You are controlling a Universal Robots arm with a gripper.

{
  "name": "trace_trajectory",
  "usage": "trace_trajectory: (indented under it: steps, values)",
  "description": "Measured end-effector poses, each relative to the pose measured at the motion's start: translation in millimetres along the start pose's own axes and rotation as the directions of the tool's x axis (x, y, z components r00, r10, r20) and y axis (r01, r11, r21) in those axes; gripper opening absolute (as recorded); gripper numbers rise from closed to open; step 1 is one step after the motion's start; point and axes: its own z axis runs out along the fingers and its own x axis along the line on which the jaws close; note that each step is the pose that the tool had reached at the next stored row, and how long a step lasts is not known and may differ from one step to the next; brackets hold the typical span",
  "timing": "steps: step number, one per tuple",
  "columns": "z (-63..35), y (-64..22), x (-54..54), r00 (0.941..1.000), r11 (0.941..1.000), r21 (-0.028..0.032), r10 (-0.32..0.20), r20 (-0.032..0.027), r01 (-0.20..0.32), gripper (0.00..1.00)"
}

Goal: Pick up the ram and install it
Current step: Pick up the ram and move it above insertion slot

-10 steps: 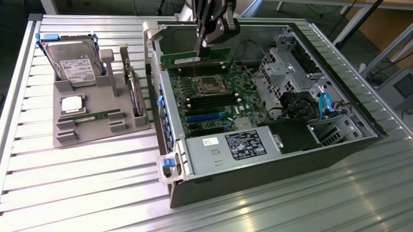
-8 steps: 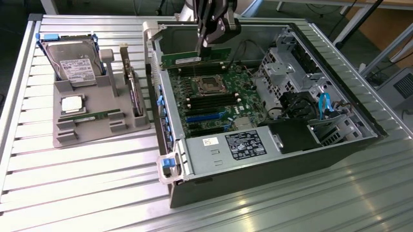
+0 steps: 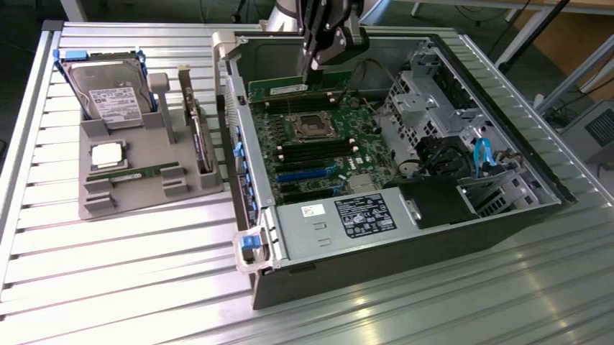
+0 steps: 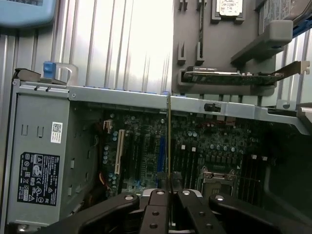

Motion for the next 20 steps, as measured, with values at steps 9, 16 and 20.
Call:
trace_trajectory:
  steps: [9, 16, 20]
  values:
    - [-0.5, -11.8, 1.3, 1.0000, 1.0000, -0.0001, 0.000, -0.0010, 0.000, 0.12]
    - [-1.2, -27.9, 3.1, 1.0000, 1.0000, -0.0003, 0.000, -0.0025, 0.000, 0.12]
    - [-1.6, -36.4, 4.0, 1.0000, 1.0000, -0.0003, 0.000, -0.0032, 0.000, 0.12]
